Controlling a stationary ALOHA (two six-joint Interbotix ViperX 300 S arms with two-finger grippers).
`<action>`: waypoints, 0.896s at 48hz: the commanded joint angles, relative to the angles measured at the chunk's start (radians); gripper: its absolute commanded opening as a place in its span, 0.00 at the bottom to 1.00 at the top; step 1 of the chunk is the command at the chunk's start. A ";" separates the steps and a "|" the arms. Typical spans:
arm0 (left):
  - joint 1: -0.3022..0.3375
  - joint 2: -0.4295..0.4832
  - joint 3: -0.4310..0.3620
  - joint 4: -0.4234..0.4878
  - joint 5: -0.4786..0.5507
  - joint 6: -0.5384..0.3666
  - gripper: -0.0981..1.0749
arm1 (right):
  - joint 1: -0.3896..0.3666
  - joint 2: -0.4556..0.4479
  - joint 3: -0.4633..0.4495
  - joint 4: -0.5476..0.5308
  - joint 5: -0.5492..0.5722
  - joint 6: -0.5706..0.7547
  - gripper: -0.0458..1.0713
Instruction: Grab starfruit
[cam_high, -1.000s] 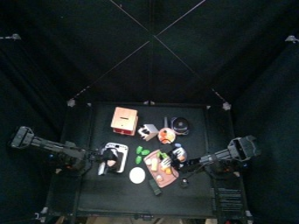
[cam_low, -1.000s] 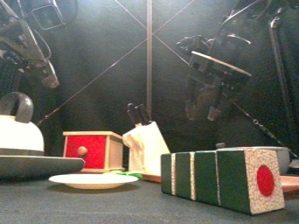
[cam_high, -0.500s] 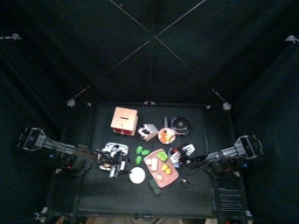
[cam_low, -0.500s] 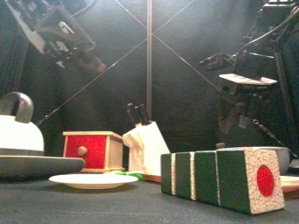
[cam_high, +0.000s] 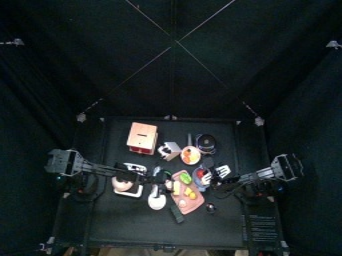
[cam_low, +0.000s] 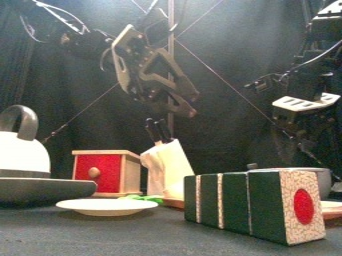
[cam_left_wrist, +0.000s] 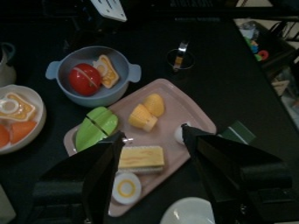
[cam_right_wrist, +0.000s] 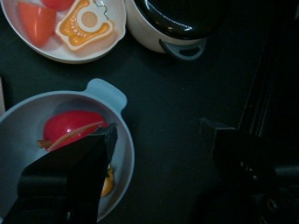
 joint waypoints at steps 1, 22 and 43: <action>0.018 0.032 -0.064 0.017 0.006 0.002 0.93 | 0.002 -0.029 0.003 0.009 0.000 0.003 0.97; 0.069 0.186 -0.190 0.086 0.106 0.025 0.94 | 0.002 -0.029 0.018 0.023 0.000 0.002 0.97; 0.072 0.255 -0.255 0.087 0.193 0.072 0.94 | 0.002 -0.029 0.020 0.028 0.000 0.000 0.97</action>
